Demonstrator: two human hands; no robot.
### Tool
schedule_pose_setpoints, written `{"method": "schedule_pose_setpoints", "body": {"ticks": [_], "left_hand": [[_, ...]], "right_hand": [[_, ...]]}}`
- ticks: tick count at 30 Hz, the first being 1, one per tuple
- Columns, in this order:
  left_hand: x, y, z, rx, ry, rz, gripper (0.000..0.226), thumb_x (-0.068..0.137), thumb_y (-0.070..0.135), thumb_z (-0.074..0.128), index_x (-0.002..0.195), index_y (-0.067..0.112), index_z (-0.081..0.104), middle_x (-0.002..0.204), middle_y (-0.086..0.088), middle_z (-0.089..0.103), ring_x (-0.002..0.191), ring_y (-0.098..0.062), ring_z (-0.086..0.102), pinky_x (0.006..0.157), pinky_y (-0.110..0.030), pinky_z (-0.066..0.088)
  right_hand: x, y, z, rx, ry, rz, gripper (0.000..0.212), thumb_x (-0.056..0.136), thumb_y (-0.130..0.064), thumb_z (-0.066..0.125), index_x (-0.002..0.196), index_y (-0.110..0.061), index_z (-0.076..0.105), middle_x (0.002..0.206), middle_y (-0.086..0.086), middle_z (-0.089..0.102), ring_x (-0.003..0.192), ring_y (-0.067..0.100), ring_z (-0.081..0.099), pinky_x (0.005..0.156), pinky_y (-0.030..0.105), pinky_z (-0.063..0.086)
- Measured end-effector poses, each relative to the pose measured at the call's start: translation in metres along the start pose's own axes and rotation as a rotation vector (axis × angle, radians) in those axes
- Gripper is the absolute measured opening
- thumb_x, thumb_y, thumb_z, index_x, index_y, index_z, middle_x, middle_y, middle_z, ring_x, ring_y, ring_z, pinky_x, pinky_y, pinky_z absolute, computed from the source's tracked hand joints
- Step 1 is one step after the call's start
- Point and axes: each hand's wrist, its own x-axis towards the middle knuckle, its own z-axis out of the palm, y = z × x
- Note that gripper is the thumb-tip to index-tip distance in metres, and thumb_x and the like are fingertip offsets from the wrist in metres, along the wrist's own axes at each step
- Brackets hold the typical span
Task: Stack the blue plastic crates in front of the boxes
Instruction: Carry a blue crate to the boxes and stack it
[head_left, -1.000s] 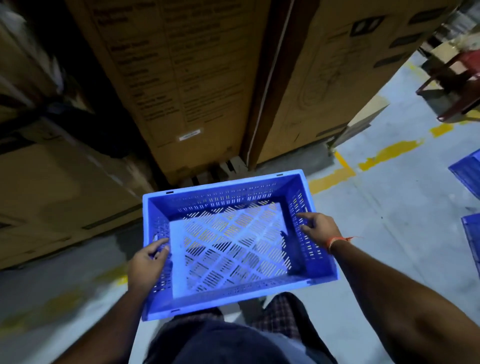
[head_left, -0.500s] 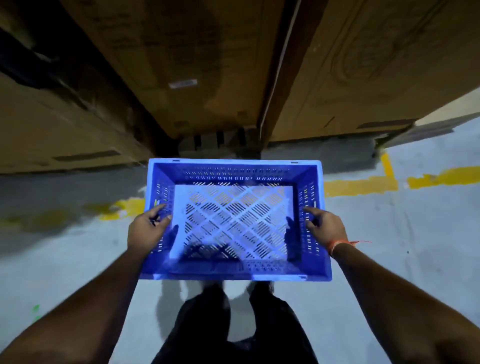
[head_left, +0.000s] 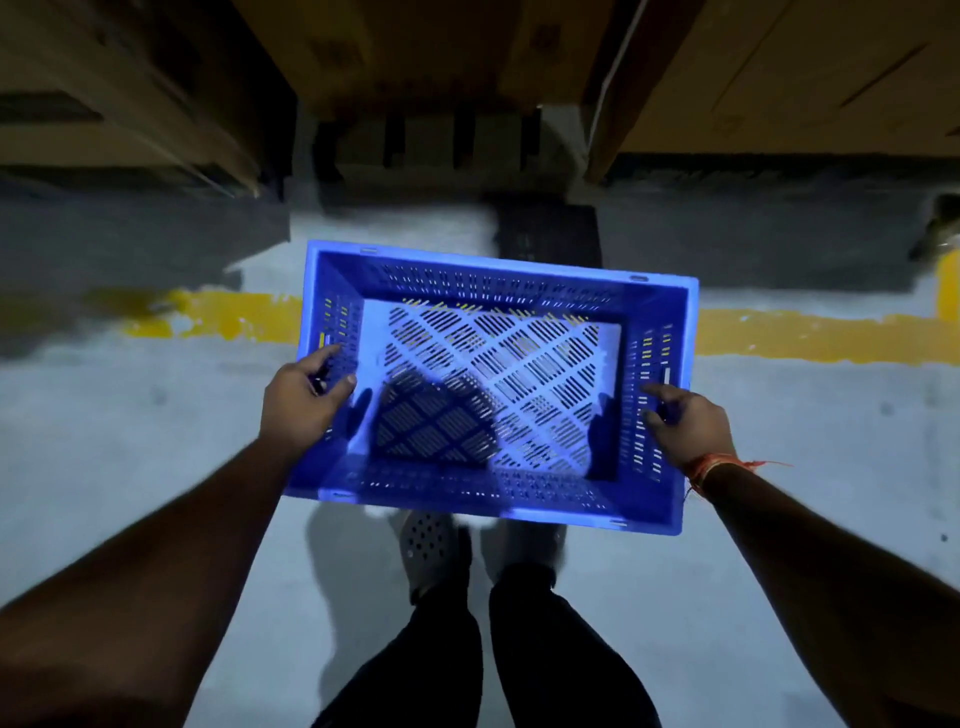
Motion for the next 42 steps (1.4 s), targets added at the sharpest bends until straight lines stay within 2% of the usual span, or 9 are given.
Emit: {"method": "schedule_pose_setpoints", "body": {"ticks": [4, 9, 17, 24, 28, 32, 36, 38, 42], "left_hand": [[0.021, -0.037, 0.031, 0.006, -0.008, -0.013, 0.050, 0.086, 0.030, 0.077, 0.134, 0.025, 0.063, 0.088, -0.017, 0.071, 0.074, -0.029, 0.063, 0.073, -0.027, 0.045], [0.032, -0.062, 0.057, -0.011, -0.010, -0.019, 0.051, 0.086, 0.027, 0.077, 0.135, 0.023, 0.063, 0.088, -0.011, 0.069, 0.070, -0.015, 0.059, 0.070, -0.019, 0.044], [0.040, -0.096, 0.074, 0.042, -0.130, 0.000, 0.063, 0.084, 0.031, 0.080, 0.141, 0.015, 0.057, 0.100, -0.015, 0.073, 0.091, -0.028, 0.070, 0.078, -0.029, 0.046], [0.047, -0.111, 0.071, 0.041, -0.211, 0.050, 0.100, 0.066, 0.072, 0.066, 0.145, 0.012, 0.050, 0.097, -0.019, 0.074, 0.087, -0.033, 0.072, 0.078, -0.042, 0.056], [0.052, -0.119, 0.069, 0.029, -0.221, 0.052, 0.123, 0.053, 0.092, 0.059, 0.148, 0.014, 0.046, 0.095, -0.020, 0.074, 0.085, -0.031, 0.071, 0.078, -0.048, 0.057], [0.049, -0.114, 0.066, -0.004, -0.281, -0.040, 0.108, 0.058, 0.069, 0.072, 0.150, 0.020, 0.043, 0.113, -0.014, 0.071, 0.099, -0.030, 0.069, 0.087, -0.041, 0.056], [0.041, -0.123, 0.071, -0.060, -0.312, -0.126, 0.096, 0.055, 0.057, 0.078, 0.141, 0.026, 0.051, 0.109, -0.016, 0.071, 0.084, -0.033, 0.070, 0.074, -0.051, 0.060], [0.035, -0.122, 0.075, -0.031, -0.329, -0.093, 0.074, 0.067, 0.039, 0.084, 0.134, 0.024, 0.056, 0.106, -0.019, 0.071, 0.080, -0.035, 0.070, 0.070, -0.052, 0.061], [0.033, -0.122, 0.081, 0.021, -0.260, -0.083, 0.056, 0.080, 0.016, 0.083, 0.131, 0.015, 0.058, 0.101, -0.022, 0.063, 0.060, -0.027, 0.057, 0.044, -0.023, 0.050]], "right_hand": [[0.026, 0.009, 0.042, 0.001, -0.017, -0.011, 0.039, 0.085, -0.017, 0.069, 0.123, -0.022, 0.068, 0.108, 0.015, 0.073, 0.103, 0.034, 0.067, 0.094, 0.034, 0.048], [0.047, 0.017, 0.073, 0.004, -0.033, 0.018, 0.038, 0.085, -0.019, 0.069, 0.123, -0.021, 0.068, 0.107, 0.015, 0.072, 0.103, 0.033, 0.067, 0.095, 0.034, 0.048], [0.048, 0.022, 0.098, -0.008, -0.098, 0.068, 0.036, 0.086, -0.022, 0.069, 0.122, -0.019, 0.067, 0.112, 0.016, 0.071, 0.107, 0.032, 0.065, 0.096, 0.032, 0.046], [0.049, 0.015, 0.107, -0.024, -0.073, 0.049, 0.035, 0.086, -0.018, 0.070, 0.120, -0.018, 0.067, 0.116, 0.017, 0.068, 0.103, 0.035, 0.065, 0.092, 0.037, 0.050], [0.047, 0.014, 0.108, -0.013, -0.058, 0.067, 0.036, 0.086, -0.017, 0.069, 0.121, -0.018, 0.067, 0.108, 0.014, 0.070, 0.100, 0.031, 0.065, 0.091, 0.030, 0.047], [0.044, 0.013, 0.110, -0.052, -0.107, 0.096, 0.037, 0.086, -0.021, 0.069, 0.124, -0.018, 0.066, 0.106, 0.013, 0.070, 0.101, 0.030, 0.065, 0.092, 0.029, 0.046], [0.050, 0.017, 0.122, -0.113, -0.117, 0.081, 0.041, 0.084, -0.022, 0.072, 0.124, -0.015, 0.066, 0.117, 0.019, 0.069, 0.106, 0.034, 0.064, 0.093, 0.033, 0.047], [0.050, 0.021, 0.131, -0.120, -0.106, 0.077, 0.042, 0.083, -0.022, 0.073, 0.123, -0.013, 0.066, 0.119, 0.021, 0.067, 0.107, 0.037, 0.064, 0.094, 0.036, 0.047], [0.051, 0.027, 0.136, -0.109, -0.097, 0.079, 0.044, 0.084, -0.026, 0.072, 0.125, -0.014, 0.065, 0.124, 0.022, 0.062, 0.108, 0.039, 0.062, 0.095, 0.040, 0.048]]}}
